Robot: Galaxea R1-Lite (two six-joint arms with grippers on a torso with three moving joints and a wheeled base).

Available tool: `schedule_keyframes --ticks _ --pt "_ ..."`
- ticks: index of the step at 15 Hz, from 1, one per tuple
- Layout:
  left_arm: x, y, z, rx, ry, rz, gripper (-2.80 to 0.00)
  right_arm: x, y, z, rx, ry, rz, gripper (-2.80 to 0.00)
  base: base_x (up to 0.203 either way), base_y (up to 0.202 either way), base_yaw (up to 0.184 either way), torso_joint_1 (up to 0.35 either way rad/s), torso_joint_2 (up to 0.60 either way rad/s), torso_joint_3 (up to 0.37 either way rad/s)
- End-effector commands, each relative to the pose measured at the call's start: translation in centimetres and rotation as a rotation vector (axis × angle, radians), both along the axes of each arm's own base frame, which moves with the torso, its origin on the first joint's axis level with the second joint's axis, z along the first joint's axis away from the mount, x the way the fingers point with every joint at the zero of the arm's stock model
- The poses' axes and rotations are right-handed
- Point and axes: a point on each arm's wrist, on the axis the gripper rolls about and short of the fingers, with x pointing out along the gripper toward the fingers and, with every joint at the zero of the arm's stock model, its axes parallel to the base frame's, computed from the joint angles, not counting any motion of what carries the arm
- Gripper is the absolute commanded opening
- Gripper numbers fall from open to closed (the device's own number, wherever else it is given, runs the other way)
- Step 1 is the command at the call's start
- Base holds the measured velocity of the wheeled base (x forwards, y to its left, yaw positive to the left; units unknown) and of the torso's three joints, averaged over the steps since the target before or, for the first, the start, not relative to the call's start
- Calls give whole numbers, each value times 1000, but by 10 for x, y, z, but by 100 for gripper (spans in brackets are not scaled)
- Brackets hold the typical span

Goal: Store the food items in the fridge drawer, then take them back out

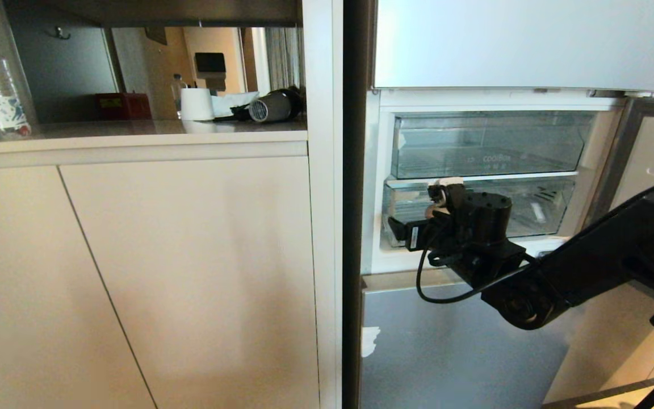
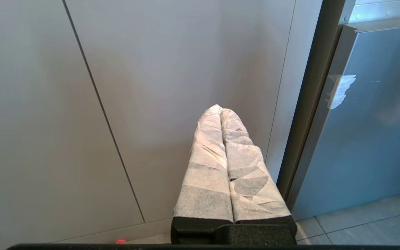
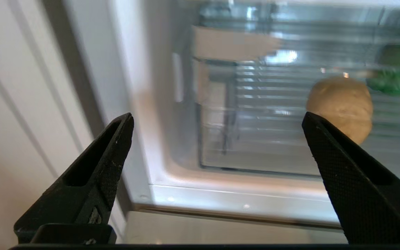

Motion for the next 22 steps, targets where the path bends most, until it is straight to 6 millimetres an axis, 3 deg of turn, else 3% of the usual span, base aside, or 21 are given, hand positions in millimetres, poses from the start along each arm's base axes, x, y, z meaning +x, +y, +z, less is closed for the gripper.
schedule_keyframes --ticks 1,5,16,22 --pt "0 0 0 0 0 0 -280 3 -4 -2 3 -2 -6 0 0 0 0 0 0 0" --pt "0 0 0 0 -1 0 -280 7 -12 -3 15 3 48 0 0 0 0 0 0 0" --pt "0 0 0 0 -1 1 -280 32 -4 -6 29 -41 22 0 0 0 0 0 0 0" --pt "0 0 0 0 0 0 -280 39 -20 -8 19 -39 -50 0 0 0 0 0 0 0"
